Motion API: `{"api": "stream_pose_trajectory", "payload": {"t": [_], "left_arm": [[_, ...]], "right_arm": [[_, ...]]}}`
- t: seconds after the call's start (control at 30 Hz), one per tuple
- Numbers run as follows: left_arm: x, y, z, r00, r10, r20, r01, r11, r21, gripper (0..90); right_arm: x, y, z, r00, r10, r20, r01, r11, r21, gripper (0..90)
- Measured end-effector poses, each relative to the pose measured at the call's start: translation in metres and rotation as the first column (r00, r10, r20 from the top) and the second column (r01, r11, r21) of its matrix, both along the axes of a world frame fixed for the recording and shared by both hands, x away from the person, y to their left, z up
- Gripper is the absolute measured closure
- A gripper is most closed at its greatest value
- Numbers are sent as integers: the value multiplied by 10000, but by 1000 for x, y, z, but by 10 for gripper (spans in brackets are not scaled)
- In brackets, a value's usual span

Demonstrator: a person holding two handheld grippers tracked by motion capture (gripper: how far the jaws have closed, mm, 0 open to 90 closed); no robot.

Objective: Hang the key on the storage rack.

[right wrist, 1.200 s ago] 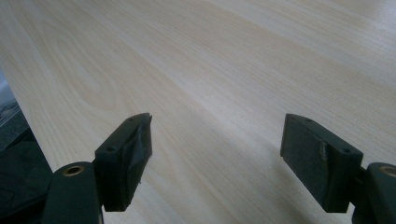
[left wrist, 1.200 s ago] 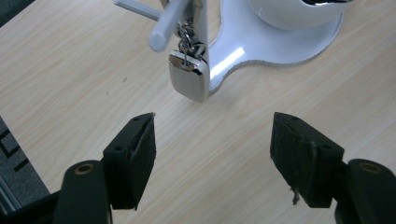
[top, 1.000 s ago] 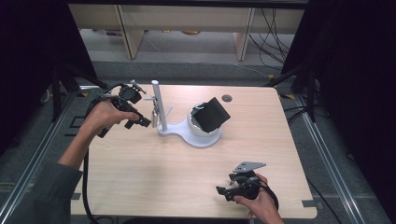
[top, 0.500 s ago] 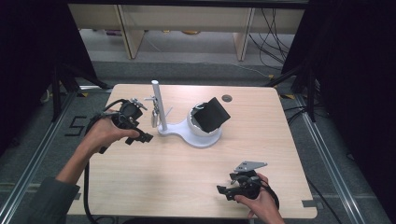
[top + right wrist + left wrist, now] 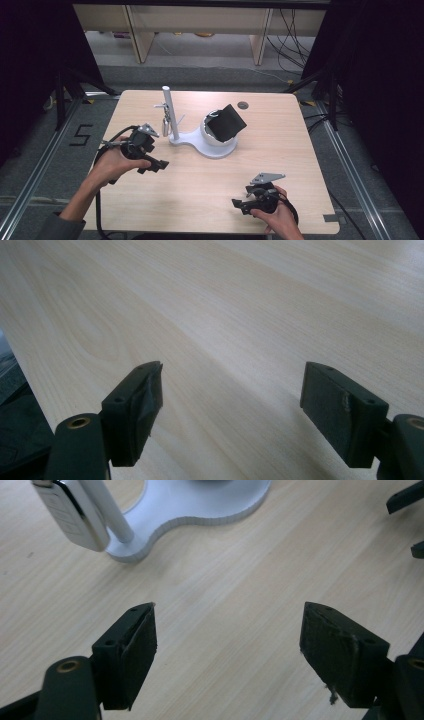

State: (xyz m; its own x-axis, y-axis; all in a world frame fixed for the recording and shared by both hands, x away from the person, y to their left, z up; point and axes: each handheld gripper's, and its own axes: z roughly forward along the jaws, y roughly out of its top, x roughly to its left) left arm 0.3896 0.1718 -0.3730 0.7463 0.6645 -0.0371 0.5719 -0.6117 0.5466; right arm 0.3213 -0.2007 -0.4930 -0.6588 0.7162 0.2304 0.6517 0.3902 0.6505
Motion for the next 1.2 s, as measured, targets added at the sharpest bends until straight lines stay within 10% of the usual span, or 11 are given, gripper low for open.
{"api": "stream_pose_trajectory", "payload": {"t": [1.2], "left_arm": [[-65,-28,-81,9936,-793,808,846,9943,-652,212]], "right_arm": [[0,3,-2,9995,-13,328,12,10000,41,257]]}}
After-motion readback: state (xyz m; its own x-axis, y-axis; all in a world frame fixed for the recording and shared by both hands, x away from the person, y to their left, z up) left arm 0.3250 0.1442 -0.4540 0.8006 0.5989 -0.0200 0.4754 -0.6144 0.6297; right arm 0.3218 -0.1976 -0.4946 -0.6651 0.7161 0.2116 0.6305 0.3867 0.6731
